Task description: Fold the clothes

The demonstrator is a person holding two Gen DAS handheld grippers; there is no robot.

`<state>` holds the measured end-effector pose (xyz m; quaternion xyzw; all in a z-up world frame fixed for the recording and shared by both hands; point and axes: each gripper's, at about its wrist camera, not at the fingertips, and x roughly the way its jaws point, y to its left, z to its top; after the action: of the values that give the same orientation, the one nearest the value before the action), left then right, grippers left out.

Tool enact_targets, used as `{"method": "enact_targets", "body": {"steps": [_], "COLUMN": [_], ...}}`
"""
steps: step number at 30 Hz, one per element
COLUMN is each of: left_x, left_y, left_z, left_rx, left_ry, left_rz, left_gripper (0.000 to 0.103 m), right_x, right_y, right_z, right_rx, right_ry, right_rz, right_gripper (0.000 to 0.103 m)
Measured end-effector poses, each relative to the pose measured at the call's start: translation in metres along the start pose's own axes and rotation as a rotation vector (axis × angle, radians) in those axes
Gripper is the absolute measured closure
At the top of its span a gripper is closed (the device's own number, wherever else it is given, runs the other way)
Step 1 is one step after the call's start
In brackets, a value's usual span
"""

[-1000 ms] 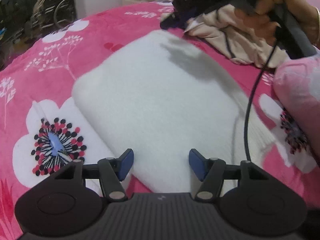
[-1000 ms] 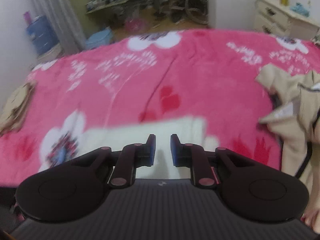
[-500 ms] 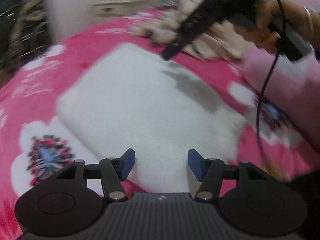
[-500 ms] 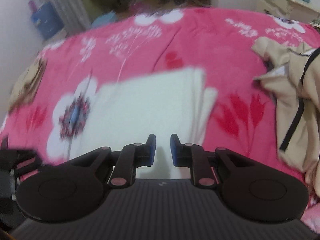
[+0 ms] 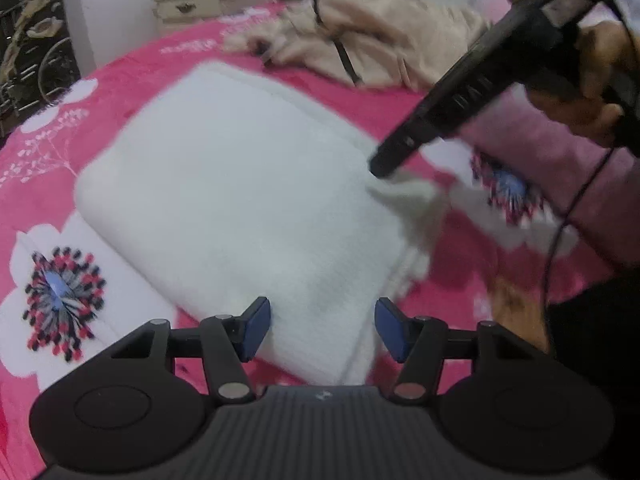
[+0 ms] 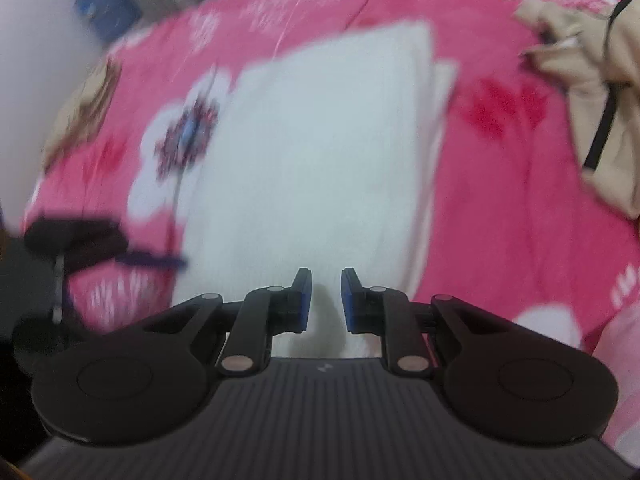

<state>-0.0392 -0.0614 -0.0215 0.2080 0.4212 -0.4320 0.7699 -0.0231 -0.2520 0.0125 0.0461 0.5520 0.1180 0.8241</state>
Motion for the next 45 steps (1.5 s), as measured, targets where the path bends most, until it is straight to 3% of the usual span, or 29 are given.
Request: {"method": "enact_targets", "body": {"steps": [2, 6, 10, 12, 16, 19, 23, 27, 32, 39, 45], "left_x": [0.014, 0.014, -0.012, -0.026, -0.045, -0.056, -0.068, -0.067, -0.054, -0.046, -0.042], "left_y": [-0.007, -0.011, -0.004, -0.005, -0.007, -0.010, -0.012, -0.017, -0.007, 0.004, 0.007], "left_z": [-0.003, 0.002, 0.011, 0.016, 0.026, 0.031, 0.032, 0.027, 0.023, 0.012, 0.006], "left_rx": [0.026, -0.030, -0.133, -0.137, -0.168, -0.245, -0.303, -0.317, -0.433, -0.542, -0.579], "left_ry": [0.035, 0.048, -0.006, -0.062, -0.155, -0.180, -0.189, -0.160, -0.043, 0.031, 0.068], "left_rz": [0.037, 0.067, 0.075, 0.125, 0.190, 0.237, 0.223, 0.263, 0.283, 0.265, 0.323], "left_gripper": [0.041, 0.039, 0.039, 0.037, 0.025, 0.016, 0.007, 0.003, 0.003, 0.003, 0.003], "right_x": [0.002, 0.006, 0.010, 0.013, 0.016, 0.014, 0.004, 0.004, 0.006, 0.007, 0.009], "right_y": [0.005, 0.014, 0.023, 0.027, 0.029, 0.033, 0.038, 0.044, 0.045, 0.049, 0.057], "right_z": [-0.008, -0.025, -0.042, -0.050, -0.066, -0.070, -0.067, -0.067, -0.067, -0.067, -0.067], "right_rx": [0.019, 0.056, 0.093, 0.112, 0.196, 0.197, 0.172, 0.155, 0.160, 0.138, 0.104], "right_ry": [0.001, 0.003, 0.005, 0.006, 0.018, 0.020, -0.021, -0.024, -0.017, -0.001, 0.007], "right_rz": [-0.008, -0.025, -0.042, -0.050, -0.034, -0.042, -0.099, -0.108, -0.131, -0.155, -0.171], "right_gripper": [0.089, 0.087, 0.086, 0.084, 0.080, 0.078, 0.070, 0.063, 0.060, 0.055, 0.054]}}
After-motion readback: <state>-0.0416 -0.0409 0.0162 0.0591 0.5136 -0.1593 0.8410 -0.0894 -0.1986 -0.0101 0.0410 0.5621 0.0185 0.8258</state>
